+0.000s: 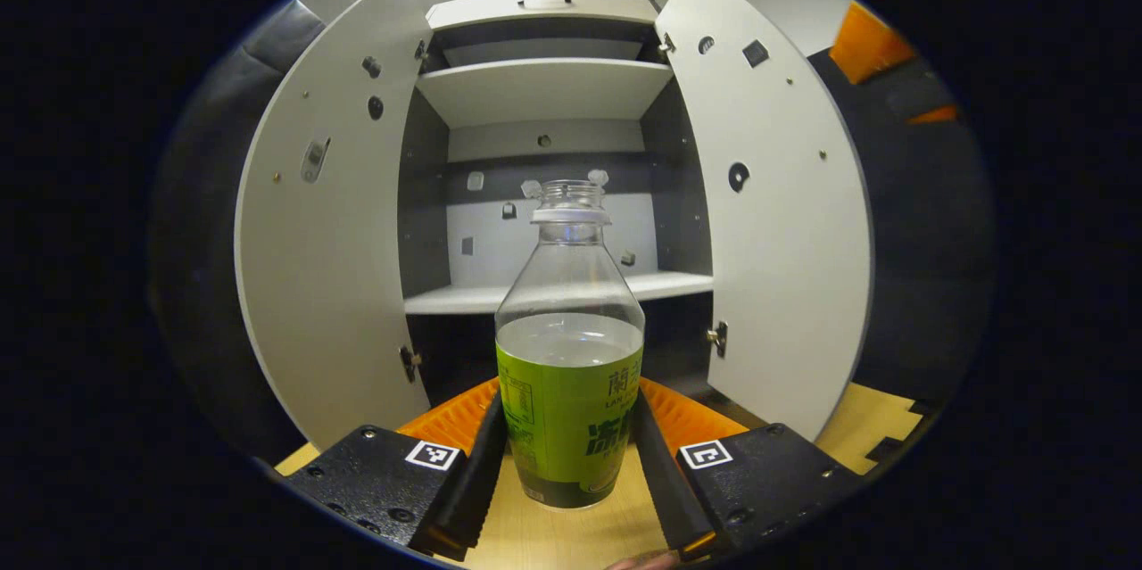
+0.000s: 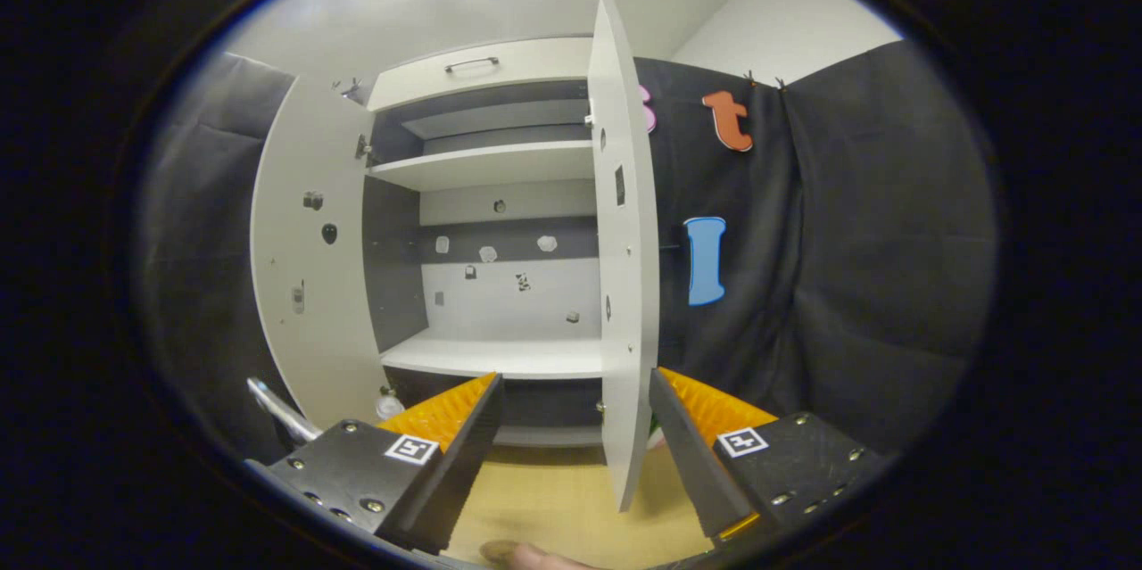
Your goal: Grasp the bottle in the cabinet with the left hand and place it on the coaster, then close the right door with the right hand and the left door with the left hand.
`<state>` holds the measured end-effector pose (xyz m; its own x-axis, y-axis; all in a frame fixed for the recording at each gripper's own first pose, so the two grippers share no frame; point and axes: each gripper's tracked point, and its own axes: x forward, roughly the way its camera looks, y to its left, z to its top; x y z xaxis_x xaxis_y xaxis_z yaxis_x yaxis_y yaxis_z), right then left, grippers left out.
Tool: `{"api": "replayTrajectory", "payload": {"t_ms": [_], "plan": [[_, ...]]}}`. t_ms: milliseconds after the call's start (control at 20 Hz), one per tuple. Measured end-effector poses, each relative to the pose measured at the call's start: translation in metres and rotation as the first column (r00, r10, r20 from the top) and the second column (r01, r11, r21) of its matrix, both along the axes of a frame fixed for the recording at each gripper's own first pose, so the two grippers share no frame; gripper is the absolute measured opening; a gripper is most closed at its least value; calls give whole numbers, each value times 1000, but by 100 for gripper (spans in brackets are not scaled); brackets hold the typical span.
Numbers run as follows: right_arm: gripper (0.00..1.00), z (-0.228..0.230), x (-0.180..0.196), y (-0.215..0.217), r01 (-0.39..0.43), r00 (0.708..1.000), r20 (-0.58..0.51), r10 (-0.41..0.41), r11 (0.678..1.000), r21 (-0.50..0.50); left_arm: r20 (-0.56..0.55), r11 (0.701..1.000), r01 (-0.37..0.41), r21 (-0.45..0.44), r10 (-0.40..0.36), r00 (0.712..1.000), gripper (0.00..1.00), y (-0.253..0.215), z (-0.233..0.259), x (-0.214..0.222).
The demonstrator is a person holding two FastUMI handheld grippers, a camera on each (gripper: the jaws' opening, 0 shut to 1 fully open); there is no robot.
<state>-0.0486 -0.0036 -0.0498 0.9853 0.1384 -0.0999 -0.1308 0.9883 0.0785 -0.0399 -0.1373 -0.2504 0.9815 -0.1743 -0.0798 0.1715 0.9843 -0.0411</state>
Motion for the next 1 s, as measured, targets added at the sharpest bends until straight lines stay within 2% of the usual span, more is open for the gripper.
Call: {"api": "replayTrajectory", "payload": {"t_ms": [50, 100, 300, 450, 500, 600, 650, 700, 750, 800, 850, 900, 950, 1000], "plan": [[93, -1, -2, 3, -11, 1000, 0, 11, 1000, -7, -21, 1000, 3, 8, -3, 1000, 75, -2, -17, -11], [98, -3, -3, 7, -24, 1000, -1, 24, 1000, -15, -37, 1000, 14, 16, -14, 999, 76, -7, -30, -21], [98, -14, -11, 25, -70, 997, -21, 70, 997, -35, -104, 997, 73, 10, -71, 992, 75, -33, -82, -51], [98, -25, -14, 32, -89, 995, -42, 87, 995, -49, -123, 996, 87, 32, -82, 989, 76, -43, -107, -62], [93, -27, -15, 33, -92, 995, -47, 90, 994, -54, -130, 995, 99, 32, -94, 987, 76, -49, -116, -64], [93, -32, -16, 34, -95, 994, -61, 91, 993, -69, -159, 990, 136, 25, -130, 979, 75, -62, -135, -68], [98, -34, -14, 35, -98, 993, -68, 93, 992, -77, -171, 989, 144, 26, -137, 976, 76, -65, -142, -67], [93, -35, -13, 35, -98, 993, -69, 92, 992, -86, -181, 989, 145, 25, -138, 974, 76, -65, -148, -67], [98, -34, -12, 35, -97, 994, -67, 91, 991, -91, -177, 989, 144, 25, -138, 975, 76, -66, -151, -65], [93, -34, -10, 36, -95, 994, -67, 89, 991, -93, -176, 989, 147, 22, -141, 974, 76, -68, -154, -63], [98, -36, -8, 37, -94, 994, -70, 87, 991, -100, -191, 988, 153, 25, -145, 971, 76, -71, -160, -61], [98, -38, -6, 39, -100, 993, -74, 93, 989, -105, -211, 988, 154, 29, -144, 967, 76, -71, -166, -62], [93, -39, -5, 43, -107, 992, -76, 99, 988, -110, -184, 987, 160, 29, -152, 971, 77, -72, -163, -61], [98, -40, -4, 44, -109, 992, -75, 100, 987, -117, -181, 987, 162, 24, -155, 971, 78, -73, -159, -64]]}}
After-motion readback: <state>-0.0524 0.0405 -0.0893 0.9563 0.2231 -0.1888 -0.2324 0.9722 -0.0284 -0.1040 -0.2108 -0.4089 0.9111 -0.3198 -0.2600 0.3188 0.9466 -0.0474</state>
